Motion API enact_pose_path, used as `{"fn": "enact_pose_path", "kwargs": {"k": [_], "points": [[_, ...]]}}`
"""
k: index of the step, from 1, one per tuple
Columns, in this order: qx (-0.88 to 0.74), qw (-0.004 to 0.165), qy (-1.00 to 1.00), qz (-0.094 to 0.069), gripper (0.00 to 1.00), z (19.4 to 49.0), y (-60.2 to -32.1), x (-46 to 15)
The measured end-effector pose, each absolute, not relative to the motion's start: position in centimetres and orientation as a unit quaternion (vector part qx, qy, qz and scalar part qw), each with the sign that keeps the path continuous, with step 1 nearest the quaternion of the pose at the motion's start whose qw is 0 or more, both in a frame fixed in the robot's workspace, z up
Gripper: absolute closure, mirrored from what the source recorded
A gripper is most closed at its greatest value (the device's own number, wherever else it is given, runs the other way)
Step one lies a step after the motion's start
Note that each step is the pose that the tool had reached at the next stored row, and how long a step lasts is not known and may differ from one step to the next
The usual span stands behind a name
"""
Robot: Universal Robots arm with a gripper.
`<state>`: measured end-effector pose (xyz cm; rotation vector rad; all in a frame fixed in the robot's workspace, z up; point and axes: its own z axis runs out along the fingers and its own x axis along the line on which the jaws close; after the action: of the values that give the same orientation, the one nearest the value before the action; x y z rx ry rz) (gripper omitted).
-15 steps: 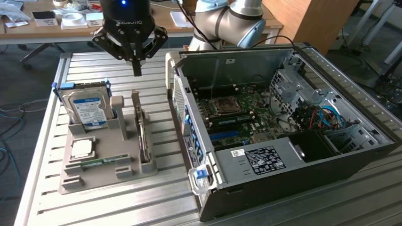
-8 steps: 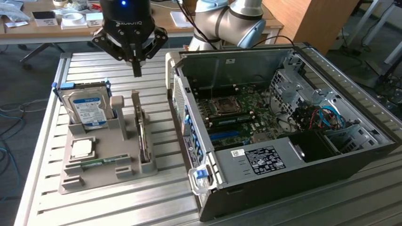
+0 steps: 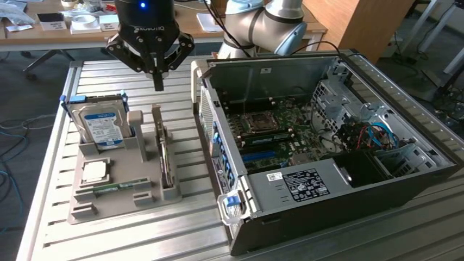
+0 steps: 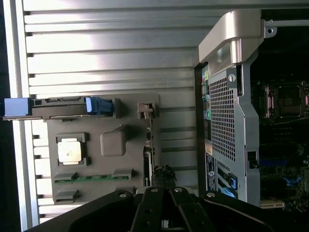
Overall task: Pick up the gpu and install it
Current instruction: 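Reach for the gpu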
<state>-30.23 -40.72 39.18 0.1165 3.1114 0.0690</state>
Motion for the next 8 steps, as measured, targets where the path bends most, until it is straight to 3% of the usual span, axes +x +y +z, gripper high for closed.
{"fn": "enact_pose_path", "kwargs": {"k": [8], "points": [[0.037, 0.014, 0.999, 0.022, 0.89, 39.18, -40.91, -30.23]]}}
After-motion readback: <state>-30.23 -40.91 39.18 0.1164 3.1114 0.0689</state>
